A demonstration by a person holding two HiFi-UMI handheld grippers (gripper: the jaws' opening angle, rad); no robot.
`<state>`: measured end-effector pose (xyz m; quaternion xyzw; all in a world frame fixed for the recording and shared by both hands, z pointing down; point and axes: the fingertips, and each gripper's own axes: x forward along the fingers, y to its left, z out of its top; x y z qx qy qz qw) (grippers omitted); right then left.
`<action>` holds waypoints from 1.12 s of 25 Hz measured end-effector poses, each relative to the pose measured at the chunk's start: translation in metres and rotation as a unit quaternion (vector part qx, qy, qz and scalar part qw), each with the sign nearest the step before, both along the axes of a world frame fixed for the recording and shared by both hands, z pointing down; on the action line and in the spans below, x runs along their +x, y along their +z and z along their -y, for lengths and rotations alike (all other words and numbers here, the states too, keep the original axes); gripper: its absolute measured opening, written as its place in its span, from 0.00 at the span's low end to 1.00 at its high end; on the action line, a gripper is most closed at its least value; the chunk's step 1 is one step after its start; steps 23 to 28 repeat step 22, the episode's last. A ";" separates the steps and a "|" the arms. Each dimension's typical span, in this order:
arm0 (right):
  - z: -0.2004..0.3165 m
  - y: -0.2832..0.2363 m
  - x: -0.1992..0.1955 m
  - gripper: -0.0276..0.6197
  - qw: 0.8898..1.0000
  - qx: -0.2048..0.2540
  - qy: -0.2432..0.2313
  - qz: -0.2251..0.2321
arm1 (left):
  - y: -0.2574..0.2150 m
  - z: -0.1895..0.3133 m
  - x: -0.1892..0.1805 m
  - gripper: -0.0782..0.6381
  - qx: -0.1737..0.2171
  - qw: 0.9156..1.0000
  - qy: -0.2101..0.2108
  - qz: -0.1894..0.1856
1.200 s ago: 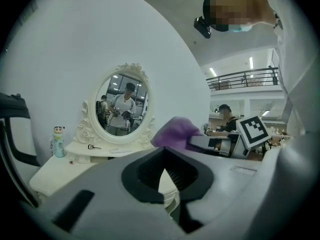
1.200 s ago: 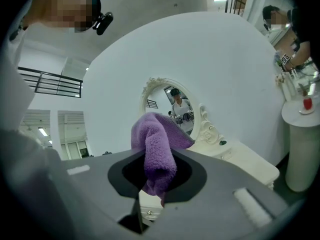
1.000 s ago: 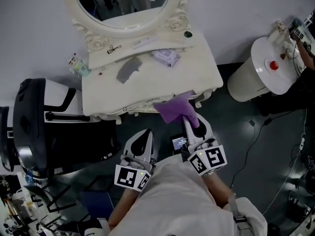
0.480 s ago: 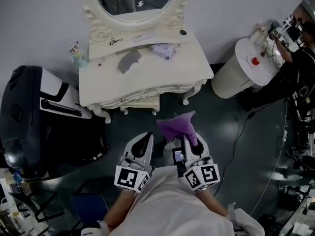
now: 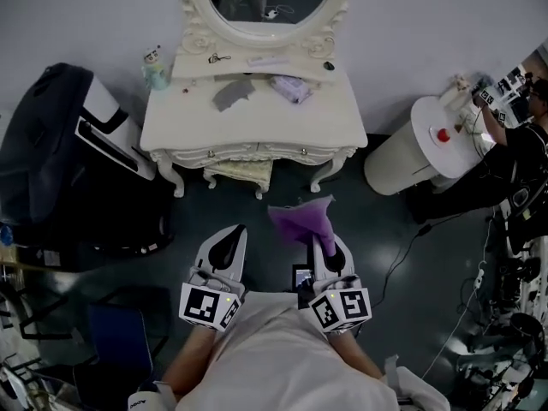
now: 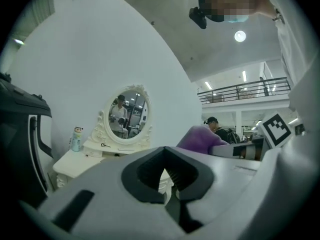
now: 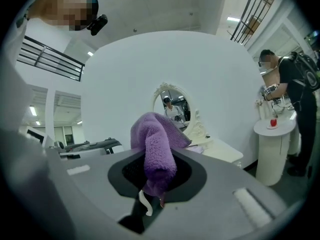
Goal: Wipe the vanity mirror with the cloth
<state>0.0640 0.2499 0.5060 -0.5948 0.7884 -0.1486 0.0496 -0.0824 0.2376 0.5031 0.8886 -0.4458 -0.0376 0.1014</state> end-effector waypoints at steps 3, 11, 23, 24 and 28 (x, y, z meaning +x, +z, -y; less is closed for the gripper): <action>-0.032 0.002 0.031 0.13 1.000 0.000 -0.020 -0.004 | 0.002 -0.030 0.027 0.11 -0.001 1.000 -0.025 0.002; -0.107 0.023 0.137 0.13 0.999 -0.028 -0.017 0.012 | 0.024 -0.130 0.151 0.11 -0.038 0.999 0.011 0.026; -0.164 0.004 0.189 0.13 0.993 0.007 0.104 0.048 | 0.008 -0.161 0.152 0.11 -0.040 0.999 0.027 0.000; -0.164 0.004 0.189 0.13 0.993 0.007 0.104 0.048 | 0.008 -0.161 0.152 0.11 -0.040 0.999 0.027 0.000; -0.164 0.004 0.189 0.13 0.993 0.007 0.104 0.048 | 0.008 -0.161 0.152 0.11 -0.040 0.999 0.027 0.000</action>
